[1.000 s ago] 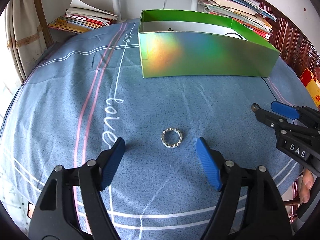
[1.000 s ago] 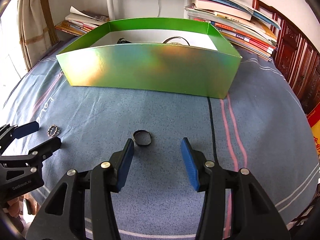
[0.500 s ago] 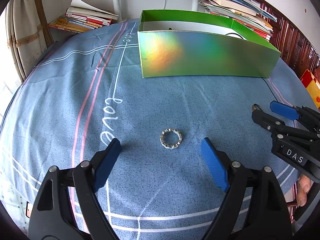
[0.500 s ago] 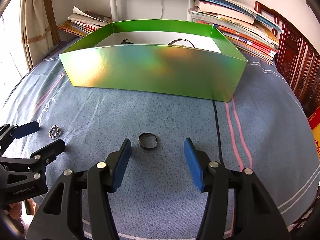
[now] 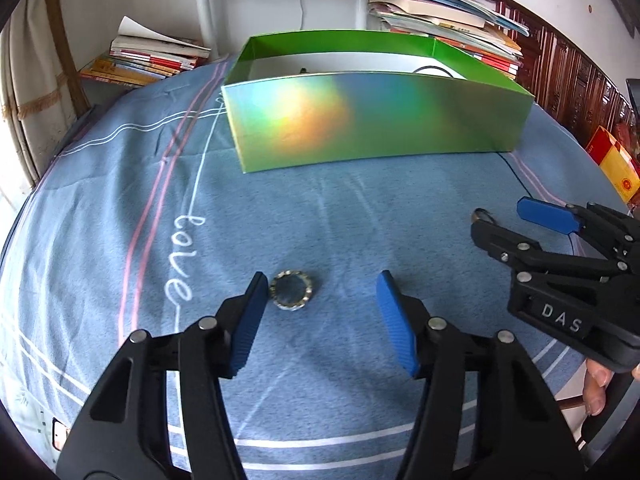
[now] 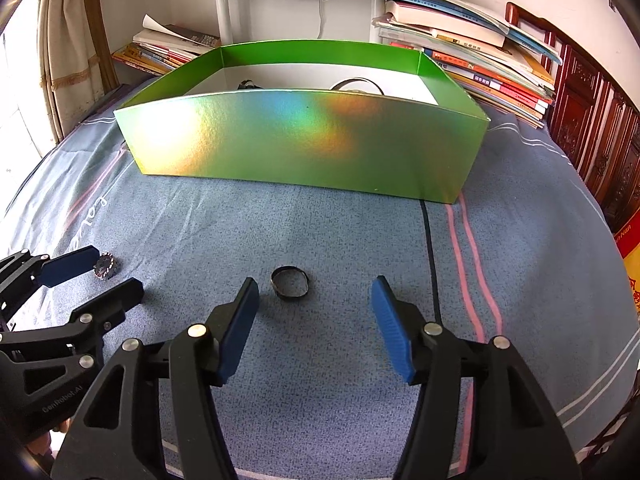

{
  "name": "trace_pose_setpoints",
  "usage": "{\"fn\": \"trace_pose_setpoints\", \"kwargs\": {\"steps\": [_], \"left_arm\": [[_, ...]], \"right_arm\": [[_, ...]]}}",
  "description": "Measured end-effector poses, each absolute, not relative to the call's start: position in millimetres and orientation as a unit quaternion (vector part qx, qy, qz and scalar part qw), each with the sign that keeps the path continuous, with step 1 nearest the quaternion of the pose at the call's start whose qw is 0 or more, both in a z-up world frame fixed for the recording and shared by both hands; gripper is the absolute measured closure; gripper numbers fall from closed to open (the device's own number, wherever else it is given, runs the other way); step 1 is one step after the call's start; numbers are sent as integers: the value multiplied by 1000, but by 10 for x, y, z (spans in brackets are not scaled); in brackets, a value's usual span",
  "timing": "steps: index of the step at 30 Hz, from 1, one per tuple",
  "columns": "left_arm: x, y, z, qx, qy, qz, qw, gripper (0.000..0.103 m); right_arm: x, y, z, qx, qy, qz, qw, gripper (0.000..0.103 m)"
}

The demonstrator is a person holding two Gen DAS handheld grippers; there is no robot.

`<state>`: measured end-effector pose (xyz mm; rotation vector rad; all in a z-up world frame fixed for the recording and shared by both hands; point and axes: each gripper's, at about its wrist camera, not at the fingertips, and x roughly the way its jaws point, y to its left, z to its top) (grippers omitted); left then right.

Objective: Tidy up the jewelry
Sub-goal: 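Move the left tool to the silver ring while the right tool moves to the black ring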

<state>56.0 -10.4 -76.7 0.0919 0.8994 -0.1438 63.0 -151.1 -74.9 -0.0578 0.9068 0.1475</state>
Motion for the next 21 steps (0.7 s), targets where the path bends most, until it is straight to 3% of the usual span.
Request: {"fn": "trace_pose_setpoints", "kwargs": {"steps": [9, 13, 19, 21], "left_arm": [[609, -153, -779, 41, 434, -75, 897, 45], [585, -125, -778, 40, 439, -71, 895, 38], [580, -107, -774, 39, 439, -69, 895, 37], [578, -109, -774, 38, 439, -70, 895, 37]], "right_arm": [[627, -1529, -752, -27, 438, 70, 896, 42], [613, -1539, -750, -27, 439, 69, 896, 42], [597, -1519, -755, -29, 434, 75, 897, 42], [584, -1502, -756, -30, 431, 80, 898, 49]]}}
